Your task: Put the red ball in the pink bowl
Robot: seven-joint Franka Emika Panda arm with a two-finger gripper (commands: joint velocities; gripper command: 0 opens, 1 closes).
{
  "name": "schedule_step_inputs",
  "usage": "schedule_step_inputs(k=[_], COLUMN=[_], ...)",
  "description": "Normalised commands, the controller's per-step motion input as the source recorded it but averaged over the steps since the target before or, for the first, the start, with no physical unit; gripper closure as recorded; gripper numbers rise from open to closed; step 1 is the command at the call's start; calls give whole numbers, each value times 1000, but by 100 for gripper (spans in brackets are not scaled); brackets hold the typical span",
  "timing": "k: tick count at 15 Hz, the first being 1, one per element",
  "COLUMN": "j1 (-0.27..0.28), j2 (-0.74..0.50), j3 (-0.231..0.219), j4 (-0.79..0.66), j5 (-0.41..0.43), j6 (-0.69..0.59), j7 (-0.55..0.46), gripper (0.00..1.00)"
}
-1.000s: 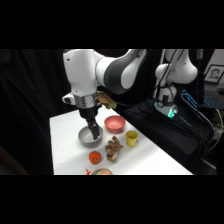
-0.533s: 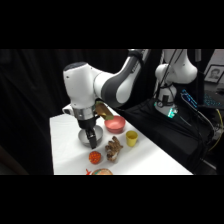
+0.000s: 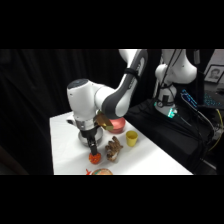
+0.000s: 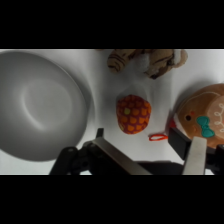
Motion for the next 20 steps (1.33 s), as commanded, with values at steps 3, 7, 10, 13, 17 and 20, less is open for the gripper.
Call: schedule_step_inputs(k=[3, 7, 10, 13, 17, 20], j1=[87, 91, 84, 63, 45, 77], j2=[140, 137, 148, 140, 122, 48], j3=[-69, -67, -75, -51, -28, -56], j4=[79, 88, 123, 140, 146, 106], j5=[89, 103, 116, 142, 150, 110], j6=[194, 188, 144, 118, 119, 121], j7=[62, 40, 29, -9, -36, -9], gripper=[0, 0, 0, 0, 26, 51])
